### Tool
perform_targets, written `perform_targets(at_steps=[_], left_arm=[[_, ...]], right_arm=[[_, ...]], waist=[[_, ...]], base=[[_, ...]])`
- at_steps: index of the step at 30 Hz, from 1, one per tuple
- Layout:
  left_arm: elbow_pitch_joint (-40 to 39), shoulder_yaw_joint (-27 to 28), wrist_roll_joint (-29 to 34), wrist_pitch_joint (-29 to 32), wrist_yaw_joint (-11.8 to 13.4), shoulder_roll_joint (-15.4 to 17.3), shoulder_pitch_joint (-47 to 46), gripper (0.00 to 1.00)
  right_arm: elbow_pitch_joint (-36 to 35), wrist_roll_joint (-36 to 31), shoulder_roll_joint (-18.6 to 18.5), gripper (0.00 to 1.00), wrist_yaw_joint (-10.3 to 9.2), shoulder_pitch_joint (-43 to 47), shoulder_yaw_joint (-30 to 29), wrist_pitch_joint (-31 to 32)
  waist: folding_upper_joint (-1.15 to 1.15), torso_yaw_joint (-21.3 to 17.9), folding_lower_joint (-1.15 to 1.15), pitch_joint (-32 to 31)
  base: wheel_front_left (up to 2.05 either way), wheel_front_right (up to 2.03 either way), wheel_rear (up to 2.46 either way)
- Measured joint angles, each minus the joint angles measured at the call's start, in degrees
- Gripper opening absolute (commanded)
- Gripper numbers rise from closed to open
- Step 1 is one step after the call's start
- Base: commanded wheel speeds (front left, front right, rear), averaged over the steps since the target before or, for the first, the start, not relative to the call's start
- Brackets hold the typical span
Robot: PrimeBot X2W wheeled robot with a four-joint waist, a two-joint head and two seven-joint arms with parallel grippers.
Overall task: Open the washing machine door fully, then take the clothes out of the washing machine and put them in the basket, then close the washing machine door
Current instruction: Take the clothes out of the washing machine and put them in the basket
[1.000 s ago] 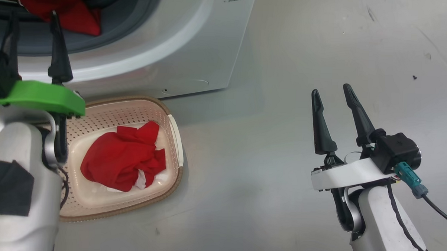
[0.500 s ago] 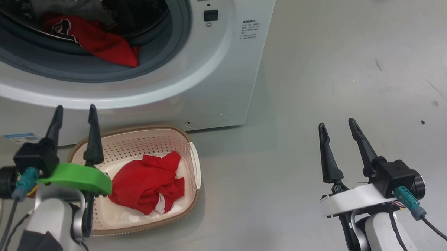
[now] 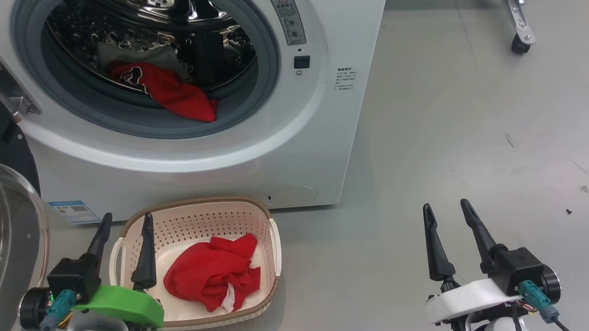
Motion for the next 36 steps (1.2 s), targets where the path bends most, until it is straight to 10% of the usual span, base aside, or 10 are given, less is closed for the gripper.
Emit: perform_targets(at_steps=[36], left_arm=[[-9.4, -0.4, -0.1, -0.5, 1.8, -0.3, 10.3, 1.00]], right_arm=[[-1.1, -0.3, 0.4, 1.00, 0.55, 4.3, 0.0, 0.0]], waist=[[0.00, 0.4, 0.00, -3.9]], base=[[0.00, 0.00, 0.00]])
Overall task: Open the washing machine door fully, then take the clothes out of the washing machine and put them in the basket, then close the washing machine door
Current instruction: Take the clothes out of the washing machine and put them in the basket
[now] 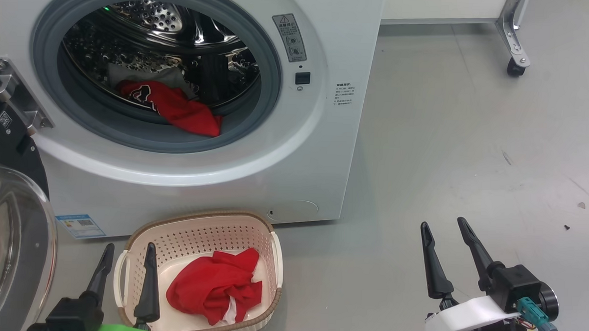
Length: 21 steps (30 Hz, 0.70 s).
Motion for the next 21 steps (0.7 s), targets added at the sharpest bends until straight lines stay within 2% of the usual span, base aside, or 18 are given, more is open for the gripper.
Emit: perform_targets(at_steps=[11, 21], left_arm=[[-1.4, -0.3, 0.0, 0.2, 0.4, 0.0, 0.7, 1.00], [-1.8, -1.7, 0.0, 3.2, 0.3, 0.0, -1.6, 1.00]], right_arm=[[-0.7, 0.0, 0.1, 1.00, 0.09, 0.0, 0.0, 0.0], [-3.1, -0.2, 0.1, 1.00, 0.09, -0.2, 0.2, 0.0]], waist=[[0.00, -0.2, 0.00, 0.6], [0.00, -0.8, 0.00, 4.4]], base=[[0.00, 0.00, 0.00], [0.00, 0.00, 0.00]])
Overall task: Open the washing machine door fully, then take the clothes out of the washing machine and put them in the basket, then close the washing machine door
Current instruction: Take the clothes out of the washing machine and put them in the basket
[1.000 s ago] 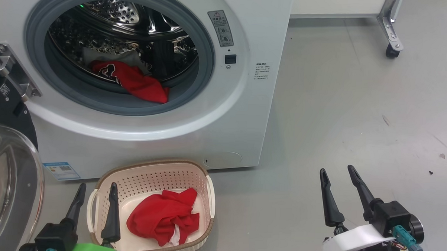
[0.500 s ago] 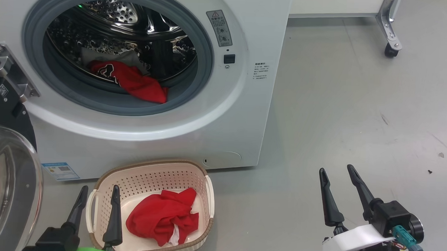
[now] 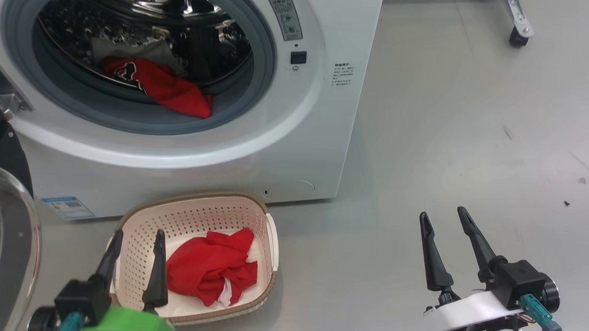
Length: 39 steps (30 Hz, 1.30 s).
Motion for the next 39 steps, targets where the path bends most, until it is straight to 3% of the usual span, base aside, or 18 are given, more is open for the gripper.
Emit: perform_targets(at_steps=[10, 21, 39], left_arm=[[2.6, -0.2, -2.7, 4.5, -0.6, -0.5, -9.8, 1.00], [8.6, 0.6, -5.5, 14.0, -1.3, -0.4, -25.1, 1.00], [16.0, 4.1, -7.2, 29.8, -2.2, 7.1, -47.5, 1.00]], right_arm=[[-1.7, -0.4, 0.0, 1.00, 0.40, -2.4, 0.9, 0.0], [-4.2, 1.2, 0.0, 1.00, 0.30, -7.1, 2.8, 0.0], [-5.4, 7.4, -0.1, 1.00, -1.27, -15.3, 6.2, 0.0]], waist=[[0.00, -0.9, 0.00, 6.1], [0.00, -3.0, 0.01, 14.6], [0.00, -8.8, 0.01, 25.9]], base=[[0.00, 0.00, 0.00], [0.00, 0.00, 0.00], [0.00, 0.00, 0.00]])
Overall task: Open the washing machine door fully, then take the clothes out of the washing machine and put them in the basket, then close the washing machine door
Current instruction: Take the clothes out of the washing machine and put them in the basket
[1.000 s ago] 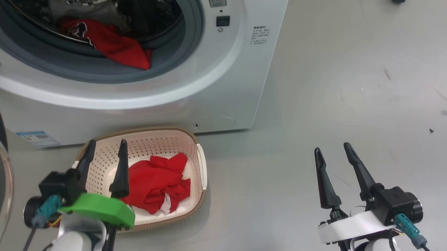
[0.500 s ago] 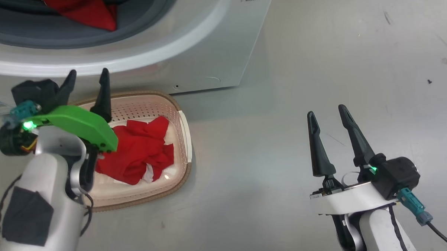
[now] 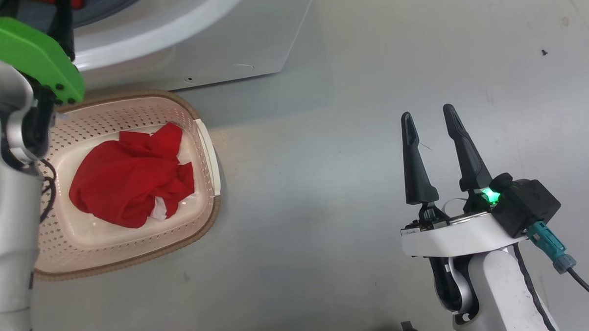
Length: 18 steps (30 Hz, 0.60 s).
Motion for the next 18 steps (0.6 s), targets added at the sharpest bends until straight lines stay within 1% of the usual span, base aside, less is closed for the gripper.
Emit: perform_targets(at_steps=[5, 11, 15, 16, 17, 18], left_arm=[[0.7, 1.0, 0.1, 2.5, -0.1, 2.2, -5.8, 1.00], [2.7, 3.6, 1.2, 4.5, 1.2, 6.6, -10.5, 1.00], [4.3, 4.1, 2.1, 5.9, 1.8, 8.1, -13.5, 1.00], [4.7, 4.1, 2.3, 6.6, 1.8, 8.7, -14.1, 1.00], [5.1, 4.0, 2.8, 7.1, 1.8, 9.3, -14.7, 1.00], [6.4, 3.8, 4.0, 8.2, 1.9, 10.7, -15.6, 1.00]], right_arm=[[0.1, 1.2, 0.0, 1.00, -0.91, -0.9, 1.3, 0.0], [0.2, 2.9, 0.0, 1.00, -0.93, -2.1, 3.4, 0.0], [0.2, 3.7, 0.0, 1.00, -1.11, -2.2, 4.1, 0.0], [0.2, 3.8, 0.0, 1.00, -1.41, -2.3, 4.3, 0.0], [0.2, 3.9, 0.0, 1.00, -1.47, -2.3, 4.4, 0.0], [0.2, 4.1, 0.0, 1.00, -1.52, -2.5, 4.6, 0.0]], waist=[[0.00, -1.7, 0.00, 1.4], [0.00, -4.0, 0.00, 2.5], [0.00, -5.4, 0.00, 3.3], [0.00, -5.8, 0.00, 3.5], [0.00, -6.1, 0.00, 3.7], [0.00, -6.7, 0.00, 4.1]], base=[[0.00, 0.00, 0.00], [0.00, 0.00, 0.00], [0.00, 0.00, 0.00], [0.00, 0.00, 0.00], [0.00, 0.00, 0.00], [0.00, 0.00, 0.00]])
